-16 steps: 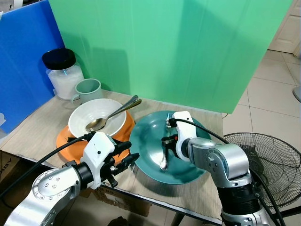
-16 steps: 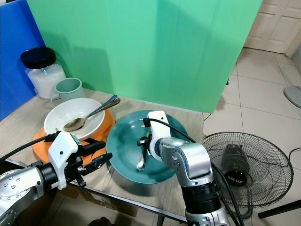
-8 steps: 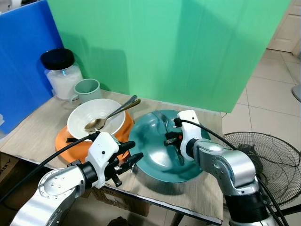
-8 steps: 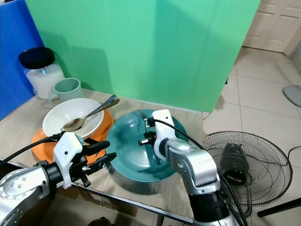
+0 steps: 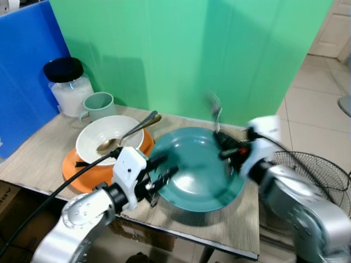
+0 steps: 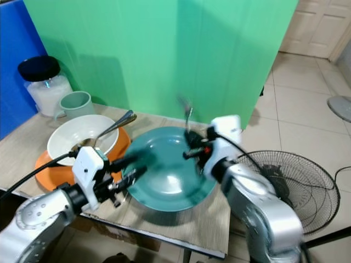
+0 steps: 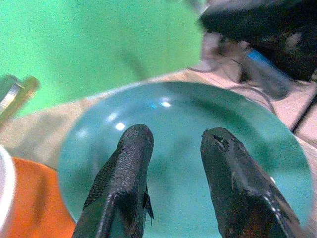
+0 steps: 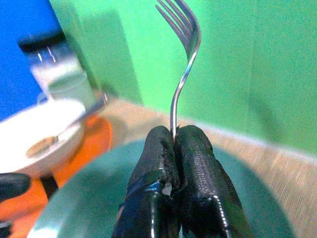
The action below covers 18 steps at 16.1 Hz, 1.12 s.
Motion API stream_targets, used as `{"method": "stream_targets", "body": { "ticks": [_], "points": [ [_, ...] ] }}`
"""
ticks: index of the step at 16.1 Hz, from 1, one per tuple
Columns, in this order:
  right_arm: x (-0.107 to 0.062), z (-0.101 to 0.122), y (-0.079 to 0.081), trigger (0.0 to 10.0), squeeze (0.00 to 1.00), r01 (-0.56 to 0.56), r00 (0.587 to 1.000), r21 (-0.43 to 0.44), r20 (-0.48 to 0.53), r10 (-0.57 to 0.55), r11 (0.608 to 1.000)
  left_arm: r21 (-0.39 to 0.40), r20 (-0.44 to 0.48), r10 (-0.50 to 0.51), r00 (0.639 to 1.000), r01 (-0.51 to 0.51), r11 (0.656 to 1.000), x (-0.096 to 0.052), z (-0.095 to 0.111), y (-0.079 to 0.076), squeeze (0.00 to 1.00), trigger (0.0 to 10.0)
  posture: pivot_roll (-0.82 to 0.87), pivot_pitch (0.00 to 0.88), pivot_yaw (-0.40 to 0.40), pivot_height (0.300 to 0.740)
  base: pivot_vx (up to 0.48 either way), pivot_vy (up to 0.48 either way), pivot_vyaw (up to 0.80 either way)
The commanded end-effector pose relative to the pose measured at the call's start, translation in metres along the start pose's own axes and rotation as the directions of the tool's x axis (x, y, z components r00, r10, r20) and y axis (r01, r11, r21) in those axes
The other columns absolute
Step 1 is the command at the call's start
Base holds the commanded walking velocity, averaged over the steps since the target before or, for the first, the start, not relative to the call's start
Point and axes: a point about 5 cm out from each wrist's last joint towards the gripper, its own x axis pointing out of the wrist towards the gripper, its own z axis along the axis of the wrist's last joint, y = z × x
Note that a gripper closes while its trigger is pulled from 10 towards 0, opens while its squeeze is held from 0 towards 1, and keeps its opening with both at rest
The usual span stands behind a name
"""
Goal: Setting the table
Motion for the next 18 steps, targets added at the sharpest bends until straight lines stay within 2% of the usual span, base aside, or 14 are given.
{"method": "stream_targets", "body": {
  "ticks": [1,2,5,9,15,18],
  "points": [
    [-0.01,0.006,-0.005,10.0,0.0,0.036,0.998,-0.02,0.058,-0.035,0.999,0.029,-0.025,0.098,0.995,-0.097,0.995,0.006,-0.003,0.005,0.0,10.0,0.13,0.0,0.038,0.727,0.0,0.0,0.0],
    [-0.015,0.007,-0.009,10.0,0.0,0.083,0.994,-0.043,0.077,-0.08,0.996,0.035,-0.009,0.167,0.986,-0.166,0.985,0.01,-0.001,0.01,0.0,10.0,0.13,0.0,0.035,0.727,0.0,0.0,0.0],
    [-0.019,0.002,-0.015,10.0,0.0,0.201,0.975,-0.005,0.101,-0.2,0.98,0.014,0.029,0.267,0.963,-0.268,0.963,0.011,0.001,0.015,0.0,10.0,0.14,0.0,0.022,0.727,0.0,0.0,-0.52],
    [-0.021,-0.008,-0.007,10.0,0.0,0.195,0.978,-0.005,0.078,-0.194,0.981,-0.003,0.018,0.246,0.969,-0.246,0.969,0.012,-0.004,0.009,0.0,10.0,0.13,0.0,0.031,0.727,0.0,0.0,-0.8],
    [-0.017,-0.012,-0.009,10.0,0.0,0.21,0.976,0.0,0.061,-0.21,0.978,-0.034,0.027,0.298,0.954,-0.297,0.954,0.011,-0.004,0.017,0.0,10.0,0.14,0.0,0.034,0.727,0.0,0.0,-0.8],
    [-0.013,-0.013,-0.01,10.0,0.0,0.217,0.975,0.0,0.052,-0.217,0.976,-0.02,0.031,0.313,0.949,-0.312,0.95,0.01,-0.004,0.018,0.0,10.0,0.15,0.0,0.015,0.727,0.0,0.0,-0.8]
  ]
}}
